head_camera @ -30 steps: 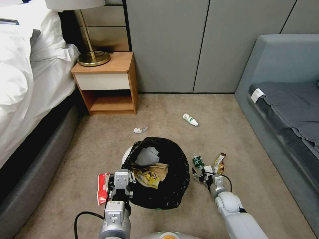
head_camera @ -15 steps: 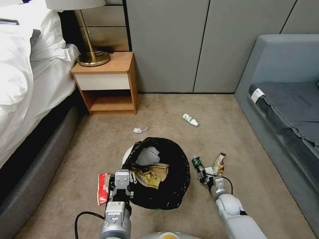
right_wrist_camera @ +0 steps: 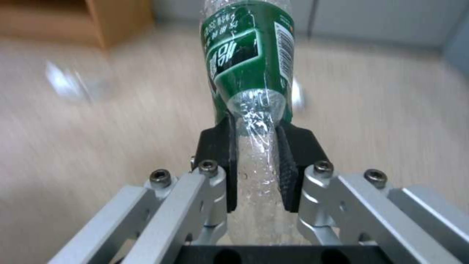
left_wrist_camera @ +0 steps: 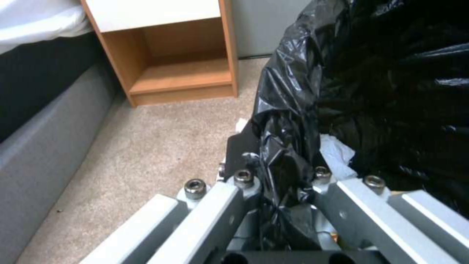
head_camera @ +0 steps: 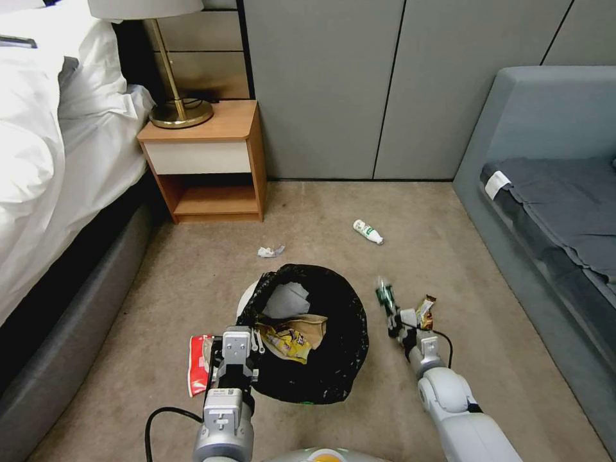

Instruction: Pick up the trash bin, then pick up the garbage from the floor and place it into the trash bin.

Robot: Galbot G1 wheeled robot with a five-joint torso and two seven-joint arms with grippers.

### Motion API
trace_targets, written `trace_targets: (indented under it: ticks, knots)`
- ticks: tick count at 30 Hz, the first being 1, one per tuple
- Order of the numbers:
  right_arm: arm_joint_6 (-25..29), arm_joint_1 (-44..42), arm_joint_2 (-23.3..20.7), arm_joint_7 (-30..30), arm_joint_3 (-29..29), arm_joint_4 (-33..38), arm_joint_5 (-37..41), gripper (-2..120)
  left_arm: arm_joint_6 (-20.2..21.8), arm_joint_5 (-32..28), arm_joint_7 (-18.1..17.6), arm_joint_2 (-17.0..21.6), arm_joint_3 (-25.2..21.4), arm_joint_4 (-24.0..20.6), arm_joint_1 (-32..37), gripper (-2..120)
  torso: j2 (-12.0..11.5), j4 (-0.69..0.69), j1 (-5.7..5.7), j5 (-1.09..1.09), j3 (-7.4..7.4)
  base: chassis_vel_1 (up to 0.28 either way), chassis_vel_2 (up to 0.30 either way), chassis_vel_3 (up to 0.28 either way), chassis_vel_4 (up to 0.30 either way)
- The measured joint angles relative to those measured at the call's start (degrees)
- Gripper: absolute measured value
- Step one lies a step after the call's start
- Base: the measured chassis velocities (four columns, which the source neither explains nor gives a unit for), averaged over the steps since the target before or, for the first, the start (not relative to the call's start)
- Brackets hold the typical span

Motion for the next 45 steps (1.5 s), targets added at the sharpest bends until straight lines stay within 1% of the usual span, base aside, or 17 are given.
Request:
trace_targets:
  ticks: [1, 2, 3, 5, 6, 9, 16, 22, 29, 34, 35, 36, 38, 39, 42, 43, 45]
  knots:
    - [8.7, -4.0, -0.6, -8.0, -0.7, 13.7, 3.6, 14, 0.2, -0.2, 0.1, 0.2, -0.2, 0.3, -0.2, 2, 0.0, 0.02, -0.01, -0.01, -0.01, 0.000, 0.000, 0.000, 0.000]
    - [10.3, -5.4, -0.8, -10.4, -1.3, 18.2, 4.4, 14, 0.2, -0.3, 0.1, 0.2, -0.2, 0.4, -0.3, 2, 0.0, 0.02, 0.00, -0.02, 0.00, 0.000, 0.000, 0.000, 0.000]
    - [10.3, -5.4, -0.8, -10.4, -1.3, 18.2, 4.4, 14, 0.2, -0.3, 0.1, 0.2, -0.2, 0.4, -0.3, 2, 0.0, 0.02, 0.00, -0.02, 0.00, 0.000, 0.000, 0.000, 0.000]
    - [13.0, -8.2, -1.3, -15.9, -2.8, 25.7, 4.7, 14, 0.4, -0.4, 0.1, 0.1, -0.1, 0.7, -0.6, 2, 0.0, 0.01, -0.01, -0.01, -0.01, 0.000, 0.000, 0.000, 0.000]
    - [13.0, -8.2, -1.3, -15.9, -2.8, 25.7, 4.7, 14, 0.4, -0.4, 0.1, 0.1, -0.1, 0.7, -0.6, 2, 0.0, 0.01, -0.01, -0.01, -0.01, 0.000, 0.000, 0.000, 0.000]
    - [15.5, -12.0, -2.0, -22.0, -5.3, 31.9, 3.0, 14, 0.4, -0.5, 0.2, 0.1, 0.0, 0.8, -0.8, 2, 0.0, 0.01, -0.01, 0.00, -0.01, 0.000, 0.000, 0.000, 0.000]
    - [18.4, -16.0, -3.1, -25.9, -7.9, 33.1, -0.3, 14, 0.4, -0.9, 0.2, 0.3, -0.1, 0.8, -0.9, 2, 0.0, 0.01, -0.01, 0.00, -0.01, 0.000, 0.000, 0.000, 0.000]
    - [21.5, -18.9, -3.7, -29.2, -8.6, 27.5, -1.8, 14, 0.4, -1.1, 0.2, 0.4, -0.1, 0.8, -1.0, 2, 0.0, 0.01, -0.01, 0.00, -0.01, 0.000, 0.000, 0.000, 0.000]
    - [22.1, -17.4, -2.6, -29.7, -8.2, 22.9, -1.8, 14, 0.5, -1.2, 0.3, 0.4, 0.0, 0.7, -1.1, 2, 0.0, 0.02, -0.01, 0.01, -0.01, 0.000, 0.000, 0.000, 0.000]
    - [22.1, -16.3, -2.4, -28.1, -7.9, 21.4, -1.9, 14, 0.5, -1.4, 0.3, 0.5, -0.3, 0.3, -1.0, 2, 0.0, 0.01, -0.01, 0.01, 0.00, 0.000, 0.000, 0.000, 0.000]
    - [22.1, -16.2, -2.4, -27.8, -7.8, 21.4, -2.1, 18, 0.5, -1.4, 0.3, 0.5, -0.4, 0.3, -1.0, 2, 0.0, 0.01, -0.01, 0.00, 0.00, 0.000, 0.000, 0.000, 0.000]
    - [22.1, -16.2, -2.4, -27.8, -7.8, 21.4, -2.1, 18, 0.5, -1.4, 0.3, 0.5, -0.4, 0.3, -1.0, 2, 0.0, 0.01, -0.01, 0.00, 0.00, 0.000, 0.000, 0.000, 0.000]
    - [22.1, -16.1, -2.5, -27.3, -7.8, 21.4, -2.2, 29, 0.5, -1.4, 0.3, 0.5, -0.4, 0.3, -1.0, 2, 0.0, 0.01, -0.01, 0.00, -0.01, 0.000, 0.000, 0.000, 0.000]
    - [22.1, -16.1, -2.5, -27.3, -7.8, 21.4, -2.2, 29, 0.5, -1.4, 0.3, 0.5, -0.4, 0.3, -1.0, 2, 0.0, 0.01, -0.01, 0.00, -0.01, 0.000, 0.000, 0.000, 0.000]
    - [21.9, -16.0, -2.5, -27.1, -7.8, 21.8, -2.3, 41, 0.5, -1.4, 0.3, 0.4, -0.3, 0.3, -1.1, 2, 0.0, 0.01, -0.01, 0.00, -0.01, 0.000, 0.000, 0.000, 0.000]
    - [21.9, -16.0, -2.5, -27.1, -7.8, 21.8, -2.3, 41, 0.5, -1.4, 0.3, 0.4, -0.3, 0.3, -1.1, 2, 0.0, 0.01, -0.01, 0.00, -0.01, 0.000, 0.000, 0.000, 0.000]
    - [21.8, -16.0, -2.6, -27.0, -7.8, 21.9, -2.3, 53, 0.5, -1.5, 0.3, 0.4, -0.3, 0.3, -1.2, 2, 0.0, 0.01, -0.01, 0.00, 0.00, 0.000, 0.000, 0.000, 0.000]
